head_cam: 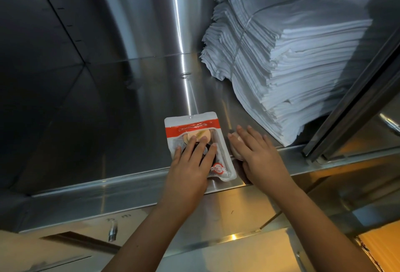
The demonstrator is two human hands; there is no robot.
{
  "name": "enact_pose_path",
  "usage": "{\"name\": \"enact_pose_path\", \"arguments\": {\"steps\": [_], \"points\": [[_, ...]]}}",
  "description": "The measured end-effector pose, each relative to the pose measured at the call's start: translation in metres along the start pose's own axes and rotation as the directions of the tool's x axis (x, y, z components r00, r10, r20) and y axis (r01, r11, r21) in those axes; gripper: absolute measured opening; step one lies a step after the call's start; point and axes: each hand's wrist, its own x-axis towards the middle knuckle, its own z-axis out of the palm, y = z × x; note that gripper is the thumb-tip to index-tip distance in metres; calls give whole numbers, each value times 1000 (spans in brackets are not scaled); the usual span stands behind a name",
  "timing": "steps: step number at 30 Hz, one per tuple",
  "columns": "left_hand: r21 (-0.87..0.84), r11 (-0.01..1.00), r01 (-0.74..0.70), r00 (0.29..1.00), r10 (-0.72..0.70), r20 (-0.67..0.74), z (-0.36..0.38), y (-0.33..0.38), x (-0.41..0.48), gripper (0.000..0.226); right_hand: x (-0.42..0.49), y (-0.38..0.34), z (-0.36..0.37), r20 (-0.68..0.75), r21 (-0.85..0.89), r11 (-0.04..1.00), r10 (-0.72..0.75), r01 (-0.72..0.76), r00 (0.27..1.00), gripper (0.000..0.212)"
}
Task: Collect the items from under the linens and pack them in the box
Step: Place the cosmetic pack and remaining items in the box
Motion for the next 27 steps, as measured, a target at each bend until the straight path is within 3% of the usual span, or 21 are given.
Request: {"name": "enact_pose_path", "arguments": {"steps": [2,11,14,17,21,25,27], "points": [[8,1000,-9,996,10,-85,2,2,-3,73,0,0,2,-54,-12,1000,-24,23,998,53],[66,997,-35,979,48,-199,16,-2,-6,62,2,11,3,-190,7,990,-136,139,972,45],[90,996,9,975,11,-224,16,-3,-6,61,8,14,4,-192,30,988,-146,154,971,48],[88,993,79,957,-51,-284,9,-6,-10,46,16,14,4,-219,37,983,-168,181,961,37],[82,987,137,929,-99,-356,-1,-9,-22,44,26,3,2,-251,36,964,-248,265,936,51],[85,976,199,907,-150,-394,-12,-13,-45,43,25,-19,3,-259,86,942,-294,325,920,44],[85,970,228,898,-176,-404,-17,-14,-60,43,23,-34,3,-256,111,931,-311,348,915,53]]}}
